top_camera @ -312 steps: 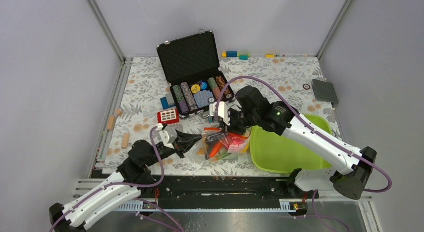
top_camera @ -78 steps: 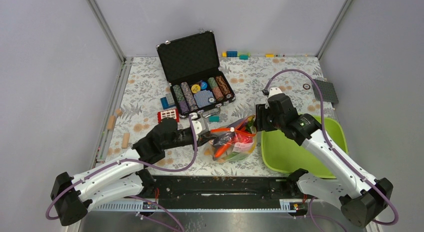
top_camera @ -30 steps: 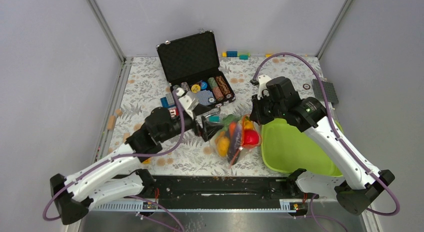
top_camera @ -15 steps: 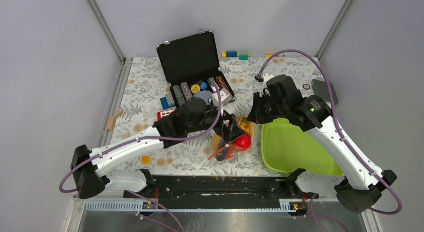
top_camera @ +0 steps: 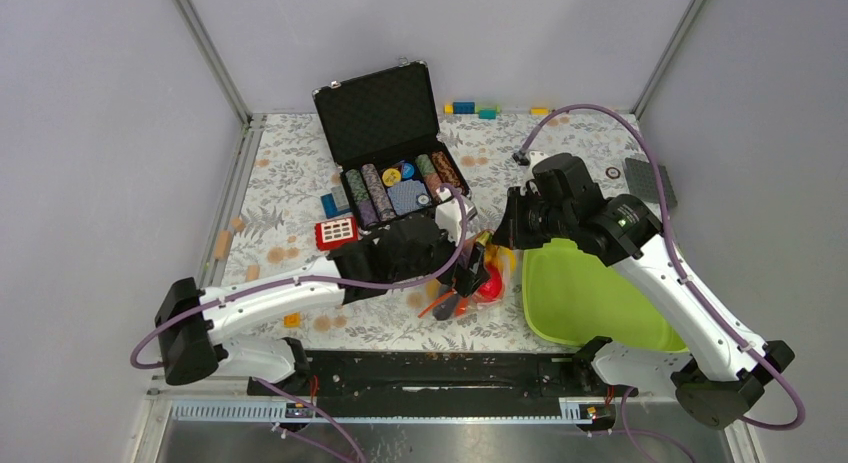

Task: Place the food in the zip-top bag and seal the zipper
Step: Adjust the zipper food storage bag at the center of the board.

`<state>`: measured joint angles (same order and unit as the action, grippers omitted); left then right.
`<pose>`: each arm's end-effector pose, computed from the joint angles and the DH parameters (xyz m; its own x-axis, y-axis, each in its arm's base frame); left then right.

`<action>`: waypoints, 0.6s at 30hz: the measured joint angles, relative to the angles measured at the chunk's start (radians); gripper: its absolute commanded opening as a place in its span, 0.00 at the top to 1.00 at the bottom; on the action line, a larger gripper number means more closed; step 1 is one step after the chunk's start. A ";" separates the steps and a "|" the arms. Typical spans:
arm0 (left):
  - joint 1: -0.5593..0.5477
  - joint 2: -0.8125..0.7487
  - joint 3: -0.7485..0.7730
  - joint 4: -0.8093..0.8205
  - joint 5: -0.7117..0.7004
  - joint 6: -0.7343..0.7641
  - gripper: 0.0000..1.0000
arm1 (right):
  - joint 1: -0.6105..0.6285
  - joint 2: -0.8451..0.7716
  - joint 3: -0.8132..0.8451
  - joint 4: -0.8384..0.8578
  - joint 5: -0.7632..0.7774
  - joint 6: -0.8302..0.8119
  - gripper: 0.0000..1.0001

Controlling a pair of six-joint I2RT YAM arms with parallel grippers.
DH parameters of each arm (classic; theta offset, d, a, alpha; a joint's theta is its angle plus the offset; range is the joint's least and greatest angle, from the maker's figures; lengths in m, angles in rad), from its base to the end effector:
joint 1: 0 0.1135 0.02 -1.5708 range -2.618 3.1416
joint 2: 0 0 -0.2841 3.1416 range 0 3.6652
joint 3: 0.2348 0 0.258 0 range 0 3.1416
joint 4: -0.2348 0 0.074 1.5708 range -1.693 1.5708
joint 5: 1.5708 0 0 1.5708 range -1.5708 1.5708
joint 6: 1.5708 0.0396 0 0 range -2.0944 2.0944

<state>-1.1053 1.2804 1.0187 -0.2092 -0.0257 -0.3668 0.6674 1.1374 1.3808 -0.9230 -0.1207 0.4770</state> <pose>0.1346 -0.2656 0.3272 -0.5068 0.2102 -0.8361 0.7513 0.5834 -0.3087 0.1682 0.1386 0.4188 -0.7544 -0.0142 -0.6563 -0.3846 0.8198 0.4243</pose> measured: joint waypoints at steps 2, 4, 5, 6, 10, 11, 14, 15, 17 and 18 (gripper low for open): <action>0.000 0.027 0.000 0.024 -0.027 -0.039 0.01 | 0.000 -0.009 -0.021 0.001 -0.002 0.017 1.00; -0.002 0.044 0.000 0.036 -0.054 -0.071 0.01 | 0.000 -0.014 -0.034 0.001 -0.002 0.032 1.00; -0.003 0.049 0.000 0.038 -0.067 -0.080 0.01 | 0.000 -0.016 -0.035 0.000 -0.002 0.039 1.00; -0.003 0.051 0.000 0.039 -0.081 -0.089 0.01 | 0.000 -0.018 -0.035 0.002 -0.001 0.043 1.00; -0.007 0.052 0.000 0.031 -0.121 -0.090 0.01 | 0.000 -0.030 -0.021 -0.011 0.027 0.044 1.00; -0.007 0.052 -0.001 0.032 -0.120 -0.081 0.01 | 0.000 -0.030 -0.008 -0.023 0.036 0.040 1.00; -0.007 0.050 -0.015 0.037 -0.115 -0.053 0.01 | 0.000 -0.031 0.026 -0.045 0.057 0.025 1.00; -0.007 0.054 -0.018 0.027 -0.117 -0.048 0.01 | 0.000 -0.033 0.033 -0.048 0.059 0.021 1.00; -0.008 0.074 -0.018 0.018 -0.120 -0.043 0.01 | 0.000 -0.040 0.042 -0.061 0.060 0.015 1.00; -0.008 0.089 -0.018 0.019 -0.121 -0.041 0.01 | 0.000 -0.043 0.042 -0.068 0.060 0.014 1.00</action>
<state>-1.1137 1.3693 1.0012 -0.1898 -0.1463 -0.4076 0.6678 1.0946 1.4223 -0.9913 -0.0612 0.4911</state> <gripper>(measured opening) 0.985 0.017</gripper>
